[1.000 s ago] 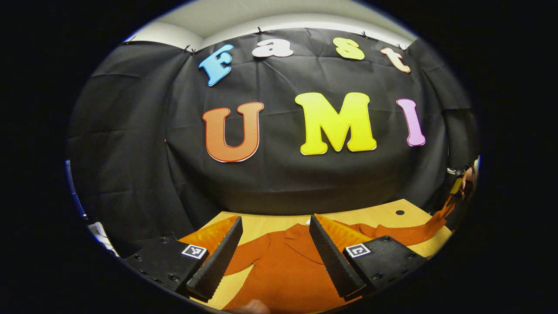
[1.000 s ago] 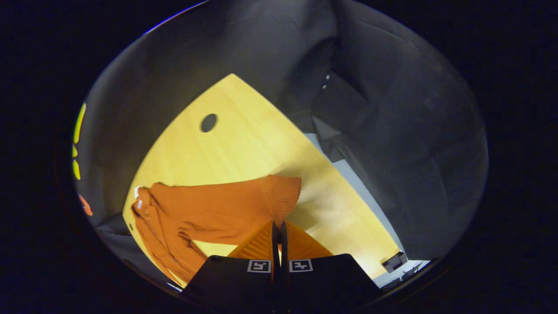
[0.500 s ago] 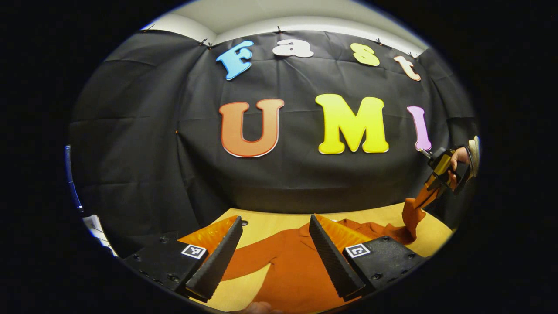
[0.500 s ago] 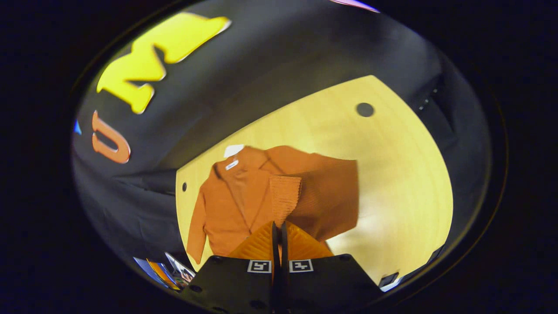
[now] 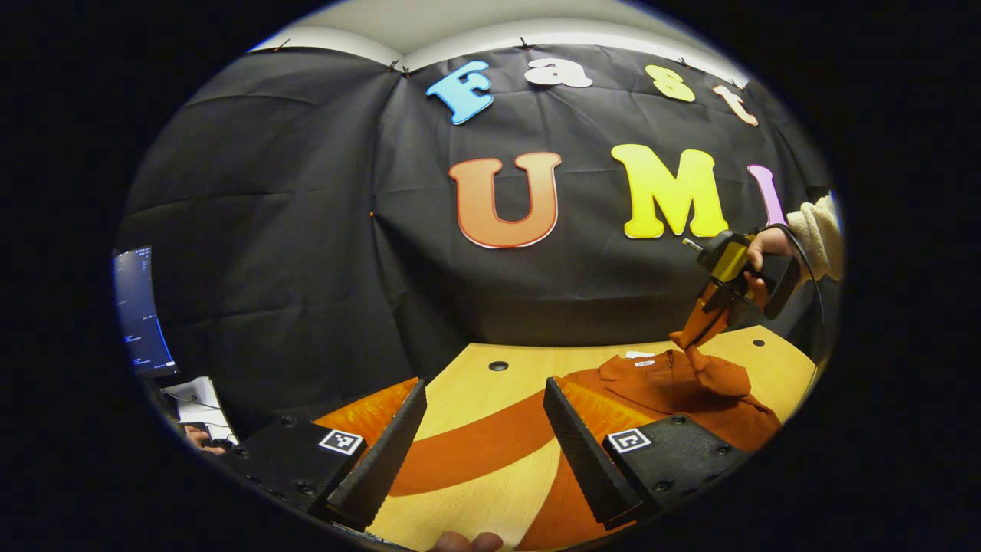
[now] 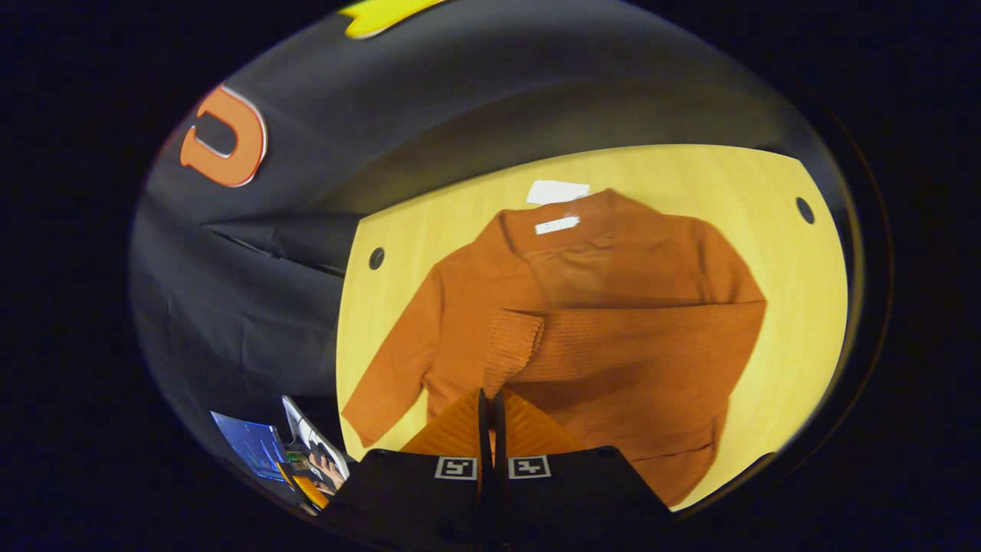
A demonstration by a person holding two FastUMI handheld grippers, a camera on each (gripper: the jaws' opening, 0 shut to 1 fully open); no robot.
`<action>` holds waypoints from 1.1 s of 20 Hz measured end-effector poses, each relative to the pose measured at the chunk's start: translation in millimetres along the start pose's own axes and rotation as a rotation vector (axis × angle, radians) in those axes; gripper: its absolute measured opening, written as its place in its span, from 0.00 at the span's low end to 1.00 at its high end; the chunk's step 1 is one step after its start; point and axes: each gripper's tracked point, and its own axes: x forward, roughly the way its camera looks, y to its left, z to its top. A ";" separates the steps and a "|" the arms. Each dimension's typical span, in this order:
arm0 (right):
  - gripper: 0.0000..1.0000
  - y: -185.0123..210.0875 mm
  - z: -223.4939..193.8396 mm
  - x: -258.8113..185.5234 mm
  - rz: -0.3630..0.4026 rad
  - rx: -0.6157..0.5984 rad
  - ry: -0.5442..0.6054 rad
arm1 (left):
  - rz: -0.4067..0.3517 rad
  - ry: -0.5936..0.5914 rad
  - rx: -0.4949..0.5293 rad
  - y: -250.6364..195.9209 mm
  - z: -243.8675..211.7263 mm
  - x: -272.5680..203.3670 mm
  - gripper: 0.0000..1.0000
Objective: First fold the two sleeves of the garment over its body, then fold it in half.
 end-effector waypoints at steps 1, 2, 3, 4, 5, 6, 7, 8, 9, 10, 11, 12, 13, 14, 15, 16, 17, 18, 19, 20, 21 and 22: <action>0.00 12.4 -1.2 15.8 -0.007 -0.026 0.013 | 0.002 0.009 -0.019 5.4 -4.0 -2.5 0.99; 0.00 25.1 -2.4 31.2 -0.010 -0.049 0.024 | 0.008 0.020 -0.034 9.4 -9.8 -3.2 0.99; 0.00 36.5 -1.4 46.0 -0.016 -0.068 0.026 | 0.016 0.029 -0.045 13.6 -13.8 -4.4 0.99; 0.00 45.3 0.5 63.3 -0.033 -0.082 0.016 | 0.020 0.037 -0.053 16.1 -19.3 -5.1 0.99; 0.00 51.7 4.2 79.7 -0.050 -0.083 -0.001 | 0.027 0.048 -0.054 18.2 -23.6 -6.5 0.99; 0.00 58.5 7.6 96.5 -0.058 -0.084 -0.014 | 0.039 0.051 -0.054 22.4 -26.8 -6.8 0.99; 0.00 60.7 11.7 109.6 -0.071 -0.078 -0.029 | 0.041 0.058 -0.057 24.2 -27.4 -7.4 0.99; 0.00 61.1 14.3 120.8 -0.095 -0.072 -0.031 | 0.039 0.064 -0.062 24.8 -31.5 -8.7 1.00; 0.01 60.1 12.7 129.0 -0.110 -0.071 -0.025 | 0.040 0.067 -0.066 27.0 -32.5 -9.7 0.99; 0.02 57.8 9.4 132.2 -0.128 -0.076 -0.018 | 0.040 0.070 -0.067 28.1 -35.4 -9.2 0.99; 0.02 58.0 8.5 137.3 -0.131 -0.078 -0.019 | 0.044 0.073 -0.066 30.8 -37.2 -9.2 0.99; 0.07 58.6 6.0 138.2 -0.130 -0.082 -0.020 | 0.051 0.075 -0.064 33.8 -39.7 -9.0 1.00; 0.07 57.8 6.9 134.7 -0.125 -0.069 -0.026 | 0.057 0.081 -0.068 36.9 -42.6 -8.0 1.00; 0.08 63.3 8.0 133.0 -0.089 -0.046 -0.049 | 0.064 0.090 -0.073 38.8 -45.5 -6.9 1.00; 0.08 69.3 12.1 134.8 -0.035 -0.016 -0.063 | 0.071 0.097 -0.078 42.1 -49.0 -5.2 1.00; 0.16 72.0 10.0 126.1 0.011 0.009 -0.073 | 0.071 0.104 -0.082 43.0 -51.3 -6.2 0.99; 0.18 61.5 13.5 122.1 -0.008 0.020 -0.087 | 0.079 0.113 -0.077 45.1 -55.2 -5.0 1.00; 0.18 59.0 13.1 119.0 0.010 0.035 -0.092 | 0.086 0.119 -0.071 48.4 -57.8 -2.6 1.00; 0.29 54.9 13.8 109.4 0.029 0.049 -0.089 | 0.087 0.129 -0.070 49.3 -60.6 -0.8 1.00; 0.35 50.2 11.8 104.9 0.036 0.052 -0.088 | 0.093 0.139 -0.073 52.1 -64.0 1.9 1.00; 0.51 42.6 12.3 98.6 0.041 0.056 -0.094 | 0.099 0.149 -0.079 54.3 -67.6 5.6 1.00; 0.43 37.3 10.1 87.0 0.059 0.057 -0.102 | 0.107 0.162 -0.082 56.5 -72.4 8.3 1.00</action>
